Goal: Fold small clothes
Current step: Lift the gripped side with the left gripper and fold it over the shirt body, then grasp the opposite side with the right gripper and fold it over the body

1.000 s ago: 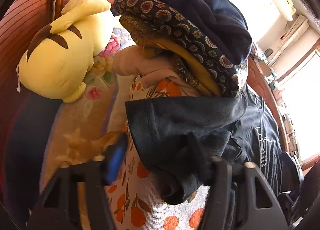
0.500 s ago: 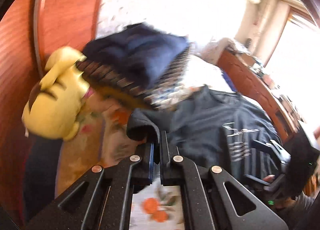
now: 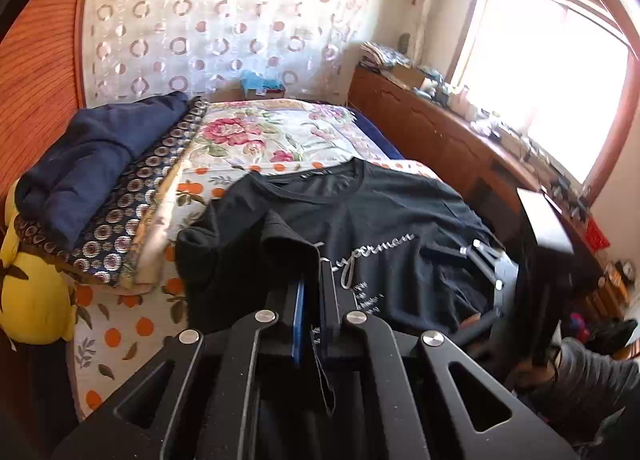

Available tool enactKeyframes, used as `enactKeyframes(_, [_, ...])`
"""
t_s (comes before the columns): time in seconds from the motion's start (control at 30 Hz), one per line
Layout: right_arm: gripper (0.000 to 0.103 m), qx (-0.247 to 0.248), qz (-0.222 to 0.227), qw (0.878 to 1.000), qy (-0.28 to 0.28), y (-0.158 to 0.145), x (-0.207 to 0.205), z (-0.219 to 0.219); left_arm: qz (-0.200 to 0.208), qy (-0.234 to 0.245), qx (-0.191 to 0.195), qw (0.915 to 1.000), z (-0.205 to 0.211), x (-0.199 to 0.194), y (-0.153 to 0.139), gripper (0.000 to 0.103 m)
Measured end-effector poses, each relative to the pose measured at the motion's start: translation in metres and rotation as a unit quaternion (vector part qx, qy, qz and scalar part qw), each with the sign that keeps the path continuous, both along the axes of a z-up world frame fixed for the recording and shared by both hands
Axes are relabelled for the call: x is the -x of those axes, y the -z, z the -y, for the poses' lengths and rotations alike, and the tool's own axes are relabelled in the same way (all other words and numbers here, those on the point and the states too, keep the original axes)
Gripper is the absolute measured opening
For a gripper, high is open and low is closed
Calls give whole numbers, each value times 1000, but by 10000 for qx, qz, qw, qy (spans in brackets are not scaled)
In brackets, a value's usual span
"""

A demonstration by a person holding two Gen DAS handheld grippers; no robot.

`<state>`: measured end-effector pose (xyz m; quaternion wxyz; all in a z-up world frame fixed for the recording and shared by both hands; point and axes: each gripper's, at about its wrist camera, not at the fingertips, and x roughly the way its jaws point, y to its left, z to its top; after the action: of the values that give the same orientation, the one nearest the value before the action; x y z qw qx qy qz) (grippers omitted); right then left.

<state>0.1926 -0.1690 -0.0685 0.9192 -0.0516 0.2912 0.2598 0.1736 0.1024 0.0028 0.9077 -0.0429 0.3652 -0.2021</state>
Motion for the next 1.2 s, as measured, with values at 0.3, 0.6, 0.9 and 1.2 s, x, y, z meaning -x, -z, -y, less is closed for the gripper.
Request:
enactKeyframes(0.3, [103, -105, -17, 9995, 309, -8, -2, 21, 111, -377, -421, 9983, -1, 6, 10, 76])
enactKeyframes(0.6, [91, -53, -146, 9992, -373, -8, -15, -22, -478, -1095, -595, 9911, -50, 14, 74, 76])
enactKeyframes(0.9, [50, 414, -817, 9924, -820, 26, -45, -69, -663, -1367, -723, 9857, -64, 24, 104, 76])
enactKeyframes(1.2, [5, 297, -959, 9884, -1144, 11, -51, -67, -551, -1360, -964, 9845, -57, 22, 113, 76])
